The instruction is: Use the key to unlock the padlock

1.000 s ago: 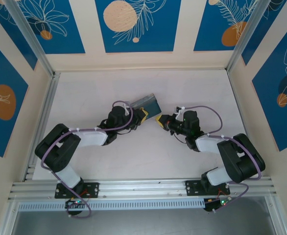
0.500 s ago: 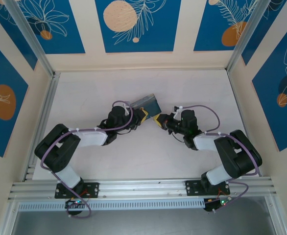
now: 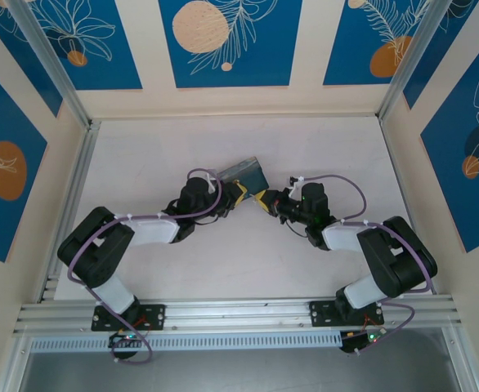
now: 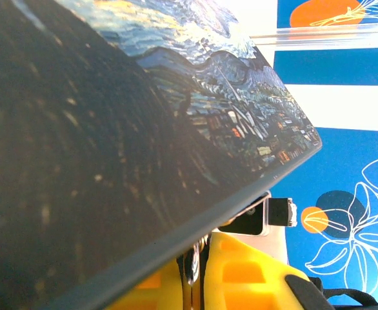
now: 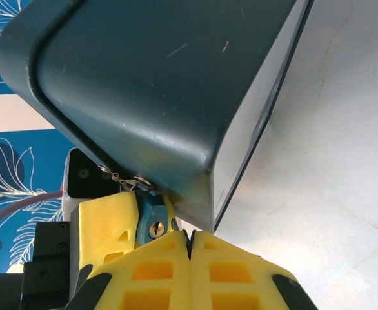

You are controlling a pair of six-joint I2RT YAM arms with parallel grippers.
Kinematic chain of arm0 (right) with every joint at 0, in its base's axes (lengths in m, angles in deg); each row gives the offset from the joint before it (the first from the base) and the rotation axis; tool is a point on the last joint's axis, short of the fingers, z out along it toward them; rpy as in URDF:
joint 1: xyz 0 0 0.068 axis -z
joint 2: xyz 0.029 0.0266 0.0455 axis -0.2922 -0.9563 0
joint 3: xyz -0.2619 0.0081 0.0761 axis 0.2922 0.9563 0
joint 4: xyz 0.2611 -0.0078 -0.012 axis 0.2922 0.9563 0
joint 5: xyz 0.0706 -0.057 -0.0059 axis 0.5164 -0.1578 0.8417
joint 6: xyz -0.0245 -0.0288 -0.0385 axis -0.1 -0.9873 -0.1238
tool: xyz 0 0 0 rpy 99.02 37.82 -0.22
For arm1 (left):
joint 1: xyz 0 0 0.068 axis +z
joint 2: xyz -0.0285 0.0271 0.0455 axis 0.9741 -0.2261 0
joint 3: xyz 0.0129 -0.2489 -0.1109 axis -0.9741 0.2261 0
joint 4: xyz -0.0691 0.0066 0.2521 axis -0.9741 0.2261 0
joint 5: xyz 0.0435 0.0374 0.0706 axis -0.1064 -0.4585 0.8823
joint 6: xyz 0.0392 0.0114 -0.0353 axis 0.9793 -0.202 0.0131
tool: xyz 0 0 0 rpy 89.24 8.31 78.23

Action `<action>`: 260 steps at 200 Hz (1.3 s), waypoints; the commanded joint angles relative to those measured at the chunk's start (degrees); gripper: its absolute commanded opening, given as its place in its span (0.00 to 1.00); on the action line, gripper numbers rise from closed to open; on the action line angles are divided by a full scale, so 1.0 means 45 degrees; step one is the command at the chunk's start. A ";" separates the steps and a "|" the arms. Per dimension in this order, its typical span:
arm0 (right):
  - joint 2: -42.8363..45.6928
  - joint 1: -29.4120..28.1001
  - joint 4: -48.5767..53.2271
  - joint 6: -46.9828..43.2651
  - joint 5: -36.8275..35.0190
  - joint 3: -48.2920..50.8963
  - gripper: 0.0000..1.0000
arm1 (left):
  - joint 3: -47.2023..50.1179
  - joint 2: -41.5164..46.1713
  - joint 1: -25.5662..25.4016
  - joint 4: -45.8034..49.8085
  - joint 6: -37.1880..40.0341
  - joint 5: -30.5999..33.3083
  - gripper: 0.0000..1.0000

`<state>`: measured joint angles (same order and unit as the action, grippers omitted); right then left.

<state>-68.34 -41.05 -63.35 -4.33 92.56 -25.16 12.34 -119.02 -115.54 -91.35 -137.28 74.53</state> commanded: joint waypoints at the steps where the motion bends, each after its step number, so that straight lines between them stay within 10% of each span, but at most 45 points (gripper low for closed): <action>1: -0.0073 -0.0120 -0.0284 0.0096 -0.0126 -0.0387 0.00 | 0.0061 0.0497 0.0103 -0.0708 0.0156 0.0065 0.00; 260: 0.1635 -0.0187 0.0718 -0.0057 -0.0360 -0.0203 0.00 | 0.0294 0.1373 0.0045 -0.0629 -0.1699 -0.0394 0.00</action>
<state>-65.74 -42.36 -62.81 -3.92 91.69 -26.63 13.71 -115.63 -115.54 -92.40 -144.67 74.75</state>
